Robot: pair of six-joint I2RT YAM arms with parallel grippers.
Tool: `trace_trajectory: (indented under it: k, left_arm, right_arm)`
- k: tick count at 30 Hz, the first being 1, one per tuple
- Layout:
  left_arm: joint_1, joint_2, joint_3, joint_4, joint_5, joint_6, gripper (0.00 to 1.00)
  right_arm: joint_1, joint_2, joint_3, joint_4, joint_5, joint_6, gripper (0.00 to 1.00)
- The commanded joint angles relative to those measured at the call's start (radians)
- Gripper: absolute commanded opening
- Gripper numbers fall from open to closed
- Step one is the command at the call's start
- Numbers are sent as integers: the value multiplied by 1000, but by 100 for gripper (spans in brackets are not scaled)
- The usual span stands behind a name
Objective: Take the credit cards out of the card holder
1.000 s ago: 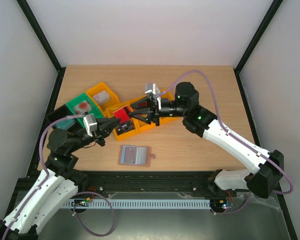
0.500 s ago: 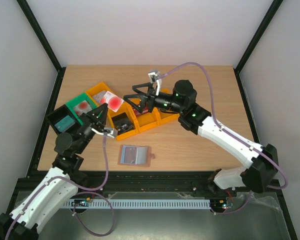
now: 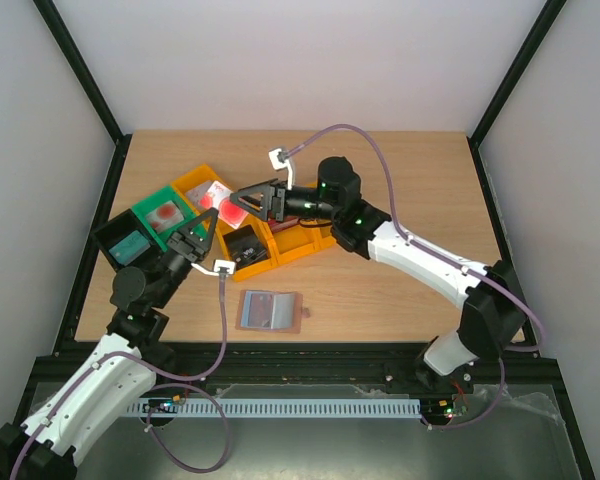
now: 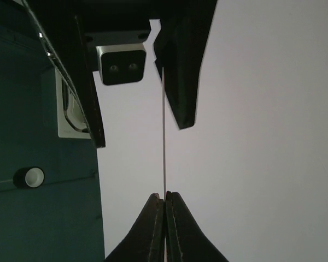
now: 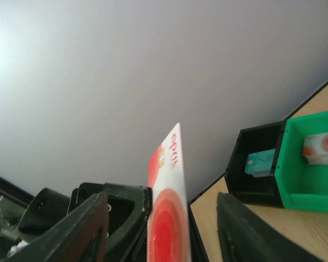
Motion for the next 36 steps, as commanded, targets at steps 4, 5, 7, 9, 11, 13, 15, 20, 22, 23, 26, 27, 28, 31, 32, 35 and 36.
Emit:
trace_trajectory:
  k: [4, 5, 7, 9, 11, 13, 15, 20, 22, 23, 26, 27, 28, 31, 32, 35, 36]
  left_arm:
    - [-2, 1, 4, 6, -9, 38, 2]
    - [-2, 1, 5, 4, -11, 36, 2]
    - [-2, -2, 4, -4, -14, 33, 2]
    - [-3, -6, 2, -17, -14, 31, 2]
    - [-3, -13, 2, -42, -11, 11, 2]
    - [-4, -32, 19, -188, -2, -29, 12]
    - [-10, -77, 60, -422, 44, -131, 49]
    - [-11, -104, 259, -877, 321, -817, 69]
    - [7, -78, 289, -872, 392, -1182, 69]
    - [21, -62, 293, -857, 419, -1366, 69]
    - [69, -21, 278, -788, 604, -1723, 69]
    - [80, -13, 260, -731, 665, -1830, 69]
    - [87, -2, 237, -665, 713, -1929, 69]
    - [109, 18, 207, -515, 741, -2142, 63]
    - [113, 22, 205, -493, 763, -2152, 62]
    - [115, 24, 205, -475, 815, -2147, 59]
    - [115, 25, 205, -480, 824, -2145, 57]
  right_arm:
    - [6, 55, 70, -31, -151, -13, 45]
    - [6, 56, 69, -35, -151, -21, 42]
    - [7, 53, 69, -50, -148, -44, 20]
    - [7, 44, 76, -85, -131, -82, 2]
    - [6, 35, 91, -143, -114, -151, 2]
    - [6, 21, 112, -238, -81, -249, 2]
    - [3, 2, 149, -369, -34, -384, 2]
    - [2, -97, 144, -709, 8, -815, 2]
    - [6, -151, 105, -776, -19, -964, 2]
    - [7, -175, 87, -797, -22, -1002, 2]
    - [10, -204, 83, -880, -43, -1087, 2]
    - [11, -202, 93, -902, -55, -1099, 2]
    - [12, -198, 99, -915, -74, -1106, 2]
    - [21, -187, 114, -940, -92, -1118, 1]
    - [24, -185, 116, -939, -90, -1118, 2]
    - [27, -184, 115, -918, -89, -1110, 2]
    - [27, -183, 114, -908, -90, -1105, 2]
